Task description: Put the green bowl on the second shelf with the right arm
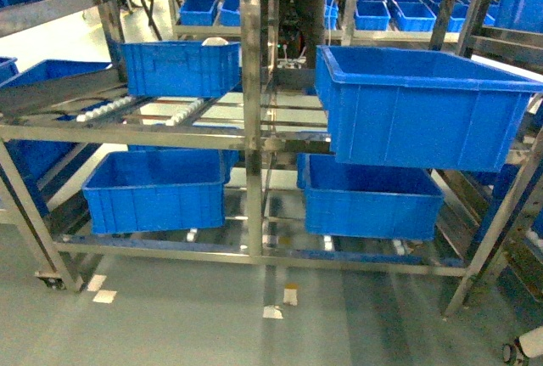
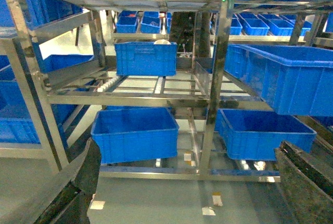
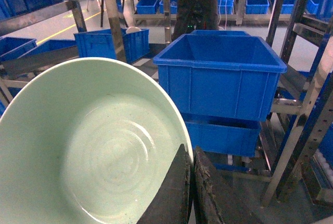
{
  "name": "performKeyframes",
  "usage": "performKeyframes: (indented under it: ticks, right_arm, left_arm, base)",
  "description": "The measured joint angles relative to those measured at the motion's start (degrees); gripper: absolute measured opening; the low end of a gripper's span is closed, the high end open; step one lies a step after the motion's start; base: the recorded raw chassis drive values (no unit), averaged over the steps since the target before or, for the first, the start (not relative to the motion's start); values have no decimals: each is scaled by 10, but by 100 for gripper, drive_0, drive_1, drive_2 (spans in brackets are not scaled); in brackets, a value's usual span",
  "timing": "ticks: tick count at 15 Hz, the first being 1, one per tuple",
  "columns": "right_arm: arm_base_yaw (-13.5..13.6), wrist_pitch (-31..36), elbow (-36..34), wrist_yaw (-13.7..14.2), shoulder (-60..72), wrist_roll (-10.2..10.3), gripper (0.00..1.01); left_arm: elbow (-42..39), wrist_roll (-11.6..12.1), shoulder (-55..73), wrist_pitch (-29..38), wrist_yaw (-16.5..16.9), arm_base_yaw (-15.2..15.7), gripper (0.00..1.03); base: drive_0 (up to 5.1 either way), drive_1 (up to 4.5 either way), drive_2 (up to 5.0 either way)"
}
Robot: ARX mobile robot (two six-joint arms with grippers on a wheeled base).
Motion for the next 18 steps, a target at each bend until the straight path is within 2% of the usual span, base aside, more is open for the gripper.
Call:
performKeyframes:
  ticks: [8, 18]
  right_arm:
    - [0, -2, 0, 0, 1, 0, 2]
    - [0, -1, 0, 2, 2, 0, 2]
  left_arm:
    - [0, 0, 0, 0, 2, 0, 98]
    - [0, 0, 0, 1, 2, 0, 98]
  base:
    - [315, 145, -411]
    - [7, 430, -415]
